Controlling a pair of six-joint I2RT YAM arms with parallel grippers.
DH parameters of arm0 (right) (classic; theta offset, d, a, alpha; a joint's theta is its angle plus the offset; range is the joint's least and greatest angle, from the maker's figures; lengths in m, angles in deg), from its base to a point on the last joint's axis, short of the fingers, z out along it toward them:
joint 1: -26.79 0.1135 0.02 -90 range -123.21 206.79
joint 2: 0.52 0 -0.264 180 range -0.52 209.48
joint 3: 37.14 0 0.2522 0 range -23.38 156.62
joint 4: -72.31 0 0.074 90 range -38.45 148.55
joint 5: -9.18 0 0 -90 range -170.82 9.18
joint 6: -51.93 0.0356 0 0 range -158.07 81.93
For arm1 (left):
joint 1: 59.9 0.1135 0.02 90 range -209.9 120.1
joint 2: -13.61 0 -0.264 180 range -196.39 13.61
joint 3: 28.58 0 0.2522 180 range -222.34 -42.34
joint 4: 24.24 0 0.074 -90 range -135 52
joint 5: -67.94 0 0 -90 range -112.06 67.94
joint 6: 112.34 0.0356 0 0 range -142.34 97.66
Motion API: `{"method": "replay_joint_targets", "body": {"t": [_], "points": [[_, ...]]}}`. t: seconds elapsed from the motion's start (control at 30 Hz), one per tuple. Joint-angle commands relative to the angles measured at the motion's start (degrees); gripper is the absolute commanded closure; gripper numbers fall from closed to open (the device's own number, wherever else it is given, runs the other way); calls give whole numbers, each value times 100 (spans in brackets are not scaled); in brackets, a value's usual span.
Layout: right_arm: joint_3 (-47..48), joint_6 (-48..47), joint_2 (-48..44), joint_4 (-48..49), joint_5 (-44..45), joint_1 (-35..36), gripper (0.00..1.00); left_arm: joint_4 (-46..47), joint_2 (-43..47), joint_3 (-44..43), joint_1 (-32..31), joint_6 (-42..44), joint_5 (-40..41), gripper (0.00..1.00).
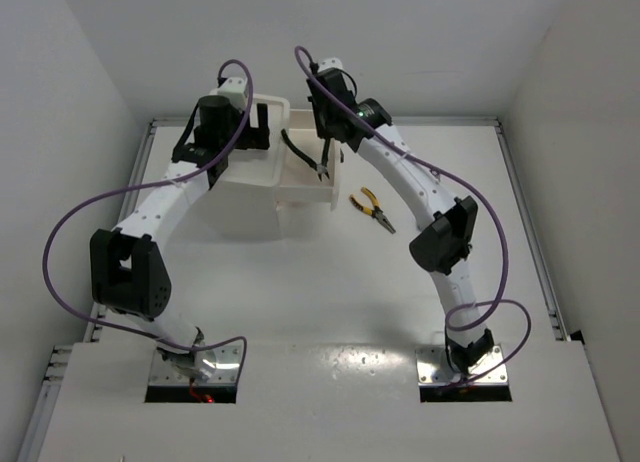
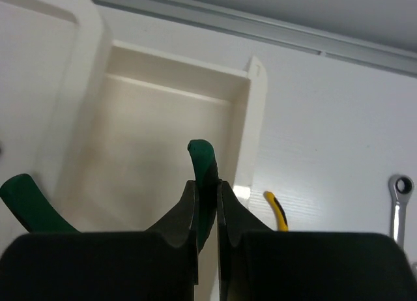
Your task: Sort the tools into containers
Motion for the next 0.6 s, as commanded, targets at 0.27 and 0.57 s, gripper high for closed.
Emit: {"method": "replay_joint_targets", "body": {"t": [0.27, 0.57], "points": [[-49, -268, 16, -420, 659, -333, 100, -1761, -241, 462, -32, -309, -44, 0], [285, -347, 393, -395, 52, -149, 89, -1761, -294, 401, -32, -309, -44, 0]]}}
